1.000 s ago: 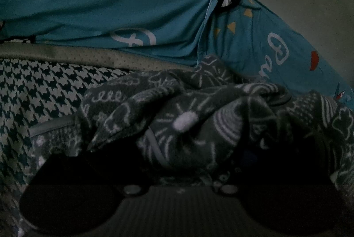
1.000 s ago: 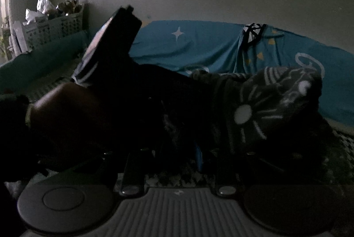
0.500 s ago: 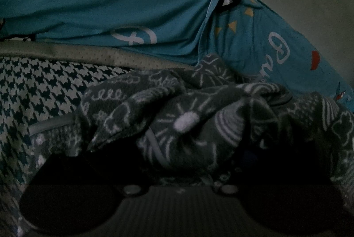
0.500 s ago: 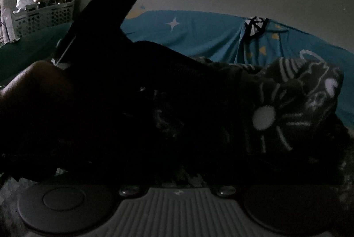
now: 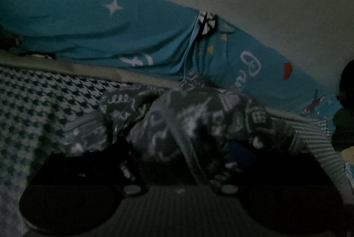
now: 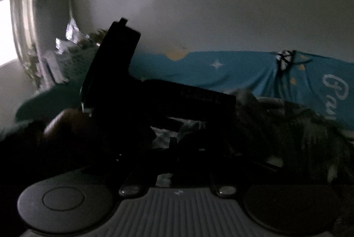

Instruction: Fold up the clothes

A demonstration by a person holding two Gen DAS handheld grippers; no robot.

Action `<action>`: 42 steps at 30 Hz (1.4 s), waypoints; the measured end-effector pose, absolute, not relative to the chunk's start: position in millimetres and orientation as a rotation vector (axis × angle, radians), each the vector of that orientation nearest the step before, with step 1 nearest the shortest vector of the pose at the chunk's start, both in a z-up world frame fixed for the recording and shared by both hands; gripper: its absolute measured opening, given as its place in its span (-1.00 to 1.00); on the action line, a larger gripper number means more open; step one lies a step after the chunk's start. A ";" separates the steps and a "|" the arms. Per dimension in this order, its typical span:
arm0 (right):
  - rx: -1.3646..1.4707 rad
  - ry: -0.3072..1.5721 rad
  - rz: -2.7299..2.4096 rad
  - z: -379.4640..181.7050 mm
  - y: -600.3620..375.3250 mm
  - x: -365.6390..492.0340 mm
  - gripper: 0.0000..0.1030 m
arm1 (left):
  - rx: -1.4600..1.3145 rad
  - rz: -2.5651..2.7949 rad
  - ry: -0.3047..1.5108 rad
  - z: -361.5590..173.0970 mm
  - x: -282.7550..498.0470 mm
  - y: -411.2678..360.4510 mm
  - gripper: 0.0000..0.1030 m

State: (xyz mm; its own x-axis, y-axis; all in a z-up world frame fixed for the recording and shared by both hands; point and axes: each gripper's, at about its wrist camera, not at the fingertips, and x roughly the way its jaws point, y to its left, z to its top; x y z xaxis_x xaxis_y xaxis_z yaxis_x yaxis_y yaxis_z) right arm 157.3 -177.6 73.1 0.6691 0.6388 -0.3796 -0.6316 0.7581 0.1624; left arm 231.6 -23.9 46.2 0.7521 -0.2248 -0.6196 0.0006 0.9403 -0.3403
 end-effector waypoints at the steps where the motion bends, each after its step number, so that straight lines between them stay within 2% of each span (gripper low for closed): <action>1: 0.020 0.430 0.731 75.3 -174.3 151.7 -0.83 | -0.326 -0.124 0.691 50.9 220.8 -21.8 0.99; 11: 0.021 0.452 0.856 77.1 -135.7 84.3 -0.83 | -0.397 -0.047 0.549 84.0 107.9 36.0 0.99; 21: 0.028 0.522 0.905 55.6 -122.6 48.3 -0.83 | -0.396 -0.040 0.540 79.4 71.3 42.4 0.99; 26: -0.106 0.576 0.962 32.5 -103.3 37.1 -0.83 | -0.382 -0.050 0.539 75.8 56.1 39.7 0.99; 27: -0.113 0.593 0.950 27.0 -100.4 38.1 -0.81 | -0.379 -0.052 0.539 75.1 53.0 39.2 0.99; 30: -0.102 0.651 0.946 15.9 -96.3 45.7 -0.58 | -0.366 -0.060 0.548 72.2 48.8 34.6 0.99; 35: -0.188 0.636 0.967 15.3 -96.1 47.6 -0.11 | -0.337 -0.077 0.574 66.2 47.9 23.2 0.99; 42: -0.149 0.634 0.951 22.9 -121.9 48.6 -0.08 | -0.296 -0.101 0.609 57.9 46.6 7.3 0.99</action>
State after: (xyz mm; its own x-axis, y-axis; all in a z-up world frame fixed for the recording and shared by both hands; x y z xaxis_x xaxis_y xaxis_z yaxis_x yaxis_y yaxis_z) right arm 48.6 -121.9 22.9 0.4165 0.7116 -0.5659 -0.7961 0.5860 0.1511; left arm 46.6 7.3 57.9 0.8166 -0.1798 -0.5484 0.0064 0.9530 -0.3030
